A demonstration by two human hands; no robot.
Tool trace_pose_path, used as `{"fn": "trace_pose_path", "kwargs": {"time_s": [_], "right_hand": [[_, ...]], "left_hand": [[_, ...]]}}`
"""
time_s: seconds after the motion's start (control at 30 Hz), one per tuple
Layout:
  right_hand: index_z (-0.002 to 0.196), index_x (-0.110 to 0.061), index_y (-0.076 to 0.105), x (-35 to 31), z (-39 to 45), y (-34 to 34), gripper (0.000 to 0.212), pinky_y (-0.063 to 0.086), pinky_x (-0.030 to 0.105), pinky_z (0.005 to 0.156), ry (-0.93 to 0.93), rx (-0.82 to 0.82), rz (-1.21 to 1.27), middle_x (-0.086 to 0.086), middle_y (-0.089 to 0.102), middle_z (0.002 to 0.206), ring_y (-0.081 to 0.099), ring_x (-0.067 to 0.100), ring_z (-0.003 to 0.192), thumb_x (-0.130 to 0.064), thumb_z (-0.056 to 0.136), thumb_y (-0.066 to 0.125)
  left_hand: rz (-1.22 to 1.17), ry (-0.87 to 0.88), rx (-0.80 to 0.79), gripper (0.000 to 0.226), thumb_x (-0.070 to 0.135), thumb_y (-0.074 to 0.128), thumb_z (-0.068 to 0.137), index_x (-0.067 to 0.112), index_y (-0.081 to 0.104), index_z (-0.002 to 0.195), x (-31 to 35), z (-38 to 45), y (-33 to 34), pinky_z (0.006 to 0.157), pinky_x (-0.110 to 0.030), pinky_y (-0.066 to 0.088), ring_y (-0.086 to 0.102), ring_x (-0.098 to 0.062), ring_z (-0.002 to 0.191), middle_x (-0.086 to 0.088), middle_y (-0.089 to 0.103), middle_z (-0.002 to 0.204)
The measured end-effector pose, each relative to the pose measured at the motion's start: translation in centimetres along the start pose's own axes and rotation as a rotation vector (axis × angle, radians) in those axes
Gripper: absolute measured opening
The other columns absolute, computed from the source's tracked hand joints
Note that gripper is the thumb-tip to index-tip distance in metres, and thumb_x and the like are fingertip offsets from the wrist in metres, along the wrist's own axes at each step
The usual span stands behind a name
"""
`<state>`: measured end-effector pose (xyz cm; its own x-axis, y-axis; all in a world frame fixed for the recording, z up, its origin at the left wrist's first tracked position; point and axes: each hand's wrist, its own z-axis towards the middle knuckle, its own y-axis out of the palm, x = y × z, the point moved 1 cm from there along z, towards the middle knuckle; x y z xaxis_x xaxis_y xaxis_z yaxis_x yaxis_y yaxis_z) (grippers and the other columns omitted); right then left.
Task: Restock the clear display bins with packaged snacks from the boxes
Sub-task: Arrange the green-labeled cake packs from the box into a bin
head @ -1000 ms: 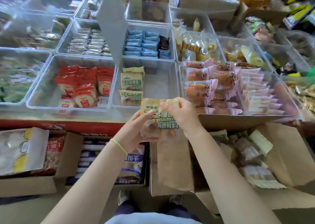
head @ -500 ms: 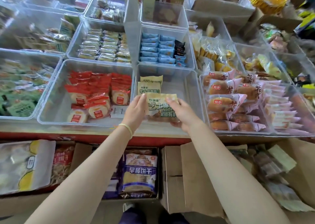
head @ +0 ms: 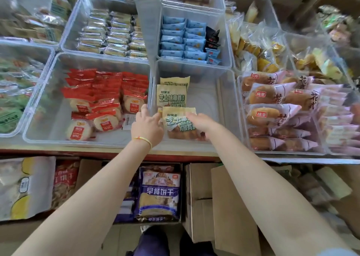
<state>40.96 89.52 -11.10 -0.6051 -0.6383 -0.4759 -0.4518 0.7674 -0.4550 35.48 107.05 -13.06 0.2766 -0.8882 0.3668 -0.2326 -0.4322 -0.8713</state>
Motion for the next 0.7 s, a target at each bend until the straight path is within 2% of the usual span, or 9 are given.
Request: {"fn": "trace_pose_path", "kwargs": {"time_s": [0.03, 0.07, 0.1, 0.17, 0.23, 0.37, 0.43, 0.57, 0.7], "right_hand": [[0.155, -0.013, 0.030, 0.1, 0.7, 0.6, 0.076, 0.049, 0.043, 0.097, -0.027, -0.010, -0.053, 0.006, 0.043, 0.152, 0.047, 0.033, 0.133, -0.062, 0.097, 0.045], [0.156, -0.014, 0.027, 0.2, 1.1, 1.1, 0.083, 0.041, 0.046, 0.109, -0.045, -0.037, -0.099, 0.006, 0.036, 0.157, 0.040, 0.033, 0.140, -0.065, 0.095, 0.048], [0.156, -0.016, 0.030, 0.3, 1.5, 1.6, 0.085, 0.038, 0.047, 0.112, -0.058, -0.072, -0.128, 0.005, 0.039, 0.156, 0.041, 0.033, 0.139, -0.067, 0.092, 0.051], [0.148, -0.021, 0.043, 0.5, 2.1, 2.2, 0.071, 0.045, 0.047, 0.105, -0.116, -0.142, -0.165, 0.004, 0.053, 0.145, 0.051, 0.029, 0.129, -0.062, 0.092, 0.056], [0.143, -0.023, 0.049, 0.5, 2.4, 2.5, 0.054, 0.049, 0.047, 0.101, -0.186, -0.195, -0.185, 0.002, 0.060, 0.135, 0.055, 0.027, 0.123, -0.051, 0.097, 0.056], [0.135, -0.022, 0.056, 0.7, 3.3, 3.2, 0.071, 0.049, 0.046, 0.100, -0.133, -0.216, -0.353, 0.005, 0.067, 0.123, 0.063, 0.028, 0.109, -0.072, 0.085, 0.056], [0.135, -0.018, 0.056, 0.6, 3.7, 3.6, 0.078, 0.050, 0.046, 0.100, -0.105, -0.232, -0.430, 0.009, 0.066, 0.124, 0.063, 0.029, 0.109, -0.076, 0.083, 0.053], [0.147, -0.018, 0.043, -0.4, 2.8, 3.4, 0.071, 0.049, 0.036, 0.089, -0.102, -0.312, -0.621, 0.013, 0.058, 0.134, 0.058, 0.029, 0.110, -0.065, 0.094, 0.047], [0.136, -0.017, 0.052, -0.1, 3.7, 3.9, 0.056, 0.045, 0.031, 0.076, -0.126, -0.269, -0.656, 0.011, 0.061, 0.114, 0.058, 0.026, 0.095, -0.054, 0.094, 0.060]], "left_hand": [[-0.022, 0.001, 0.008, 0.035, 0.019, 0.039, 0.097, 0.019, 0.052, 0.129, -0.1, 0.3, -0.1, 0.099, -0.050, 0.041, 0.028, -0.037, 0.138, -0.016, 0.009, 0.161], [-0.071, 0.000, 0.017, 0.035, 0.017, 0.039, 0.097, 0.019, 0.053, 0.129, -0.2, 0.6, 0.0, 0.100, -0.051, 0.041, 0.029, -0.037, 0.138, -0.016, 0.010, 0.161], [-0.135, 0.001, 0.022, 0.040, 0.015, 0.038, 0.097, 0.023, 0.051, 0.135, -0.4, 0.9, 0.0, 0.102, -0.051, 0.041, 0.030, -0.037, 0.139, -0.015, 0.011, 0.161], [-0.239, 0.012, 0.024, 0.052, 0.016, 0.037, 0.098, 0.033, 0.038, 0.147, -0.7, 1.4, 0.0, 0.105, -0.051, 0.039, 0.029, -0.036, 0.141, -0.015, 0.013, 0.160], [-0.269, 0.020, 0.027, 0.054, 0.023, 0.036, 0.098, 0.037, 0.031, 0.150, -0.8, 1.7, 0.0, 0.106, -0.051, 0.039, 0.028, -0.035, 0.141, -0.015, 0.015, 0.160], [-0.265, -0.001, 0.063, 0.058, 0.045, 0.046, 0.090, 0.044, 0.029, 0.145, -0.7, 2.1, 0.5, 0.098, -0.049, 0.047, 0.036, -0.032, 0.135, -0.012, 0.027, 0.153], [-0.203, 0.000, 0.088, 0.062, 0.049, 0.053, 0.087, 0.044, 0.029, 0.143, -0.8, 2.2, 0.8, 0.090, -0.048, 0.052, 0.042, -0.032, 0.130, -0.012, 0.034, 0.147], [-0.169, -0.004, 0.088, 0.069, 0.048, 0.058, 0.082, 0.043, 0.027, 0.143, -0.7, 2.1, 0.8, 0.084, -0.047, 0.055, 0.044, -0.032, 0.125, -0.012, 0.037, 0.143], [-0.140, 0.000, 0.088, 0.076, 0.047, 0.063, 0.079, 0.041, 0.027, 0.145, -0.6, 2.0, 0.7, 0.083, -0.042, 0.055, 0.043, -0.031, 0.127, -0.011, 0.034, 0.147]]}}
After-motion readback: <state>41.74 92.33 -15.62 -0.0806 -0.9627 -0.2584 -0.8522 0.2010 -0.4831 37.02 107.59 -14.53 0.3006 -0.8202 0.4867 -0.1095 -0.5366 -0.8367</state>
